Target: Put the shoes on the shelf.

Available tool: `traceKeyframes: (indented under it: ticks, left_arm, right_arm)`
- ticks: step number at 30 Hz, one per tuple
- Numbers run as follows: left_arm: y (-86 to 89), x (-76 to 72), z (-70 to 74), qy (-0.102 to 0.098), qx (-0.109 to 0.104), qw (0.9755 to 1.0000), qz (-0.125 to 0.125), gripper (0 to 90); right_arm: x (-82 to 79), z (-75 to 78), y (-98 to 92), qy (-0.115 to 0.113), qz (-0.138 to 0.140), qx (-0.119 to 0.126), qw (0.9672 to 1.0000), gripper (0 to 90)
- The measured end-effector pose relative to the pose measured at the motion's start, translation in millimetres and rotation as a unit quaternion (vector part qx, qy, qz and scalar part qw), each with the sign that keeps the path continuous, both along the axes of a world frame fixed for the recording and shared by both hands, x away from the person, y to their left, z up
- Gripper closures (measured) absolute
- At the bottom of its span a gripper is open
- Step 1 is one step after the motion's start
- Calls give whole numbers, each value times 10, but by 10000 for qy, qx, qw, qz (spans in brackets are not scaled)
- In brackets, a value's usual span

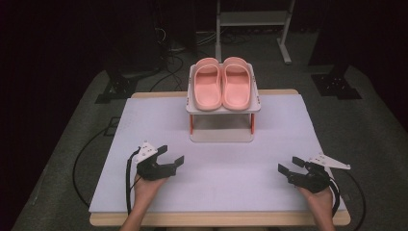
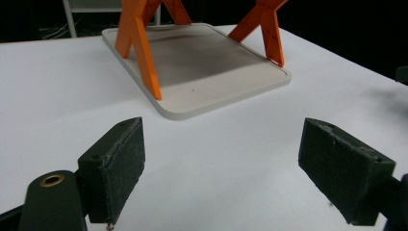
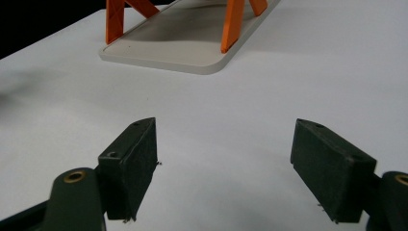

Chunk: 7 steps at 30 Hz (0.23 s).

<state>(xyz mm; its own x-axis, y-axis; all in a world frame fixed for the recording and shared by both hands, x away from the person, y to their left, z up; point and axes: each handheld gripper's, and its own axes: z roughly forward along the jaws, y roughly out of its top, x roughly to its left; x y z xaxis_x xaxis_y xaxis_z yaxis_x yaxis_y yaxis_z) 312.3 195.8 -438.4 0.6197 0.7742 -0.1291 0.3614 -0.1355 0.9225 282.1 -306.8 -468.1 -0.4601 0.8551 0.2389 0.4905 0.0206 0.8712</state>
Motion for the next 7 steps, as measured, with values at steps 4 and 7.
traceKeyframes:
  ticks: [4,7]
  left_arm:
    - [-9,-33,-59,-44,-7,10000,-45,159]
    - [-21,-39,-78,-18,110,9999,-68,138]
  right_arm:
    - [-74,-6,-21,-275,-34,-324,9991,212]
    - [-107,16,-36,-445,-24,-245,9987,204]
